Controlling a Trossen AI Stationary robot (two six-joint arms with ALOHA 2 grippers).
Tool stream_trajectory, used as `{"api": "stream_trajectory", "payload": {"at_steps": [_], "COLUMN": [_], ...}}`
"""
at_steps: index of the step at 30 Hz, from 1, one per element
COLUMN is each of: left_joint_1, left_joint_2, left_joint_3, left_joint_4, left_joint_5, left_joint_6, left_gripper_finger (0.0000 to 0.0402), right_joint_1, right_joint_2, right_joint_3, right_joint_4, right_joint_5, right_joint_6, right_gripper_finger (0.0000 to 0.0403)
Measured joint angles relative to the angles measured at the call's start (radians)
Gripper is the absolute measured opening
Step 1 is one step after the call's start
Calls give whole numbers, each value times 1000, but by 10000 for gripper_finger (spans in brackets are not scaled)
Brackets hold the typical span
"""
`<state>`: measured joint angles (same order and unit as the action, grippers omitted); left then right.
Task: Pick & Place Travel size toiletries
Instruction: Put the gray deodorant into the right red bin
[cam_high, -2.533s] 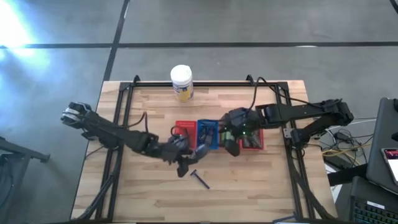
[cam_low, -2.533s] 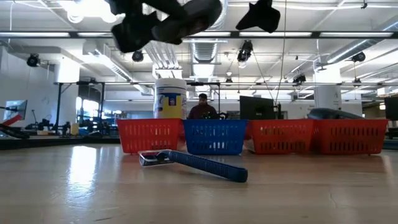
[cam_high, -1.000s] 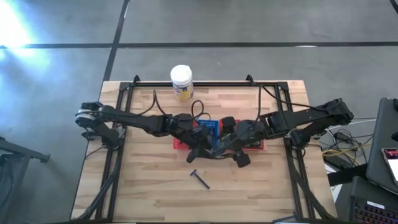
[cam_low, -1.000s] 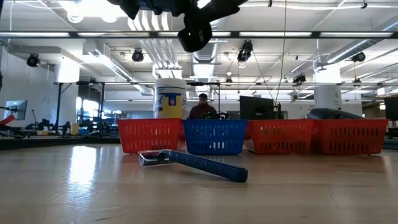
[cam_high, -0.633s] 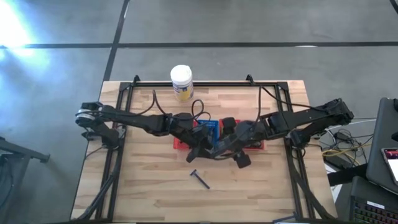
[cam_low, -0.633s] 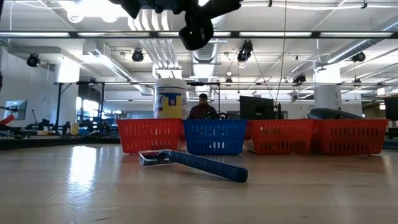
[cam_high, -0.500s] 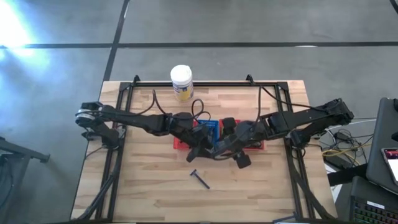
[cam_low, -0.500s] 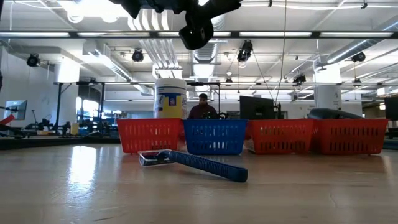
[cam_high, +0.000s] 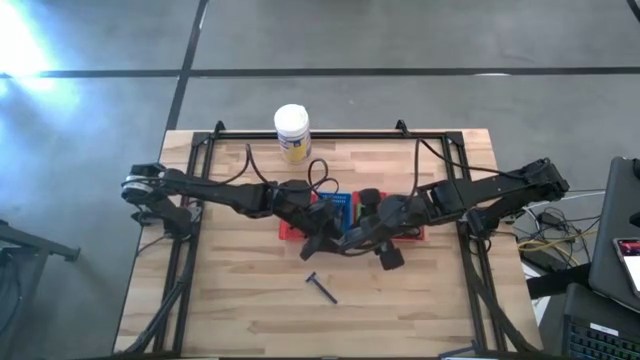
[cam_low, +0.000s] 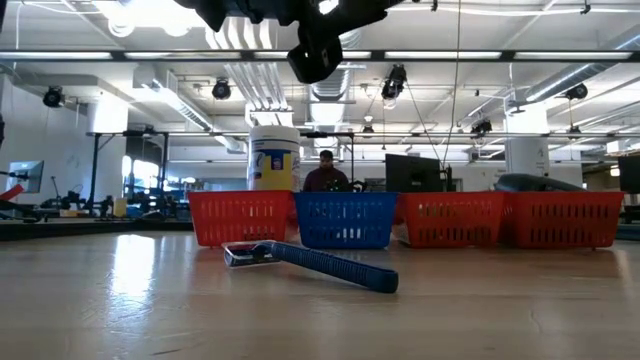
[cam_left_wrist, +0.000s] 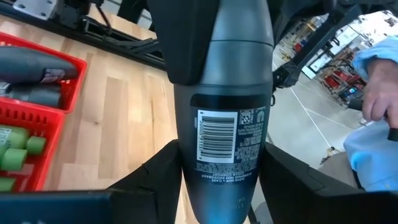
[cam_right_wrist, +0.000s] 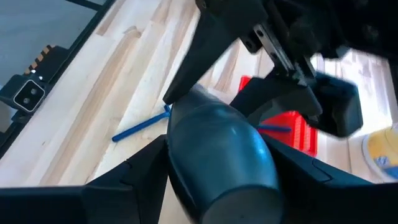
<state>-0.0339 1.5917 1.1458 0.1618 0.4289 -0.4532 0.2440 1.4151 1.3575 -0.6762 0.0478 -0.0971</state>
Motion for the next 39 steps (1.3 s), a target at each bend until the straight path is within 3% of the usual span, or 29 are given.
{"api": "stream_trajectory", "payload": {"at_steps": [8, 14, 19, 26, 33, 39], "left_joint_1": [2, 3, 3, 3, 3, 2], "left_joint_2": [-1, -1, -1, -1, -1, -1], "left_joint_3": [0, -1, -1, -3, -3, -4], "left_joint_4": [-17, -87, -166, -176, -181, -185], "left_joint_5": [-123, -145, -143, -154, -159, -161], "left_joint_6": [-37, -46, -46, -47, -65, -67], "left_gripper_finger": [281, 328, 335, 332, 332, 332], "right_joint_1": [-2, -27, -94, -217, -266, -270], "right_joint_2": [0, -2, -11, 12, 24, 23], "right_joint_3": [0, -5, -70, -184, -229, -236], "right_joint_4": [-164, -455, -647, -631, -576, -579], "right_joint_5": [14, 74, 83, 31, 212, 177], "right_joint_6": [154, 270, 341, 326, 348, 361], "right_gripper_finger": [211, 211, 211, 210, 210, 213]}}
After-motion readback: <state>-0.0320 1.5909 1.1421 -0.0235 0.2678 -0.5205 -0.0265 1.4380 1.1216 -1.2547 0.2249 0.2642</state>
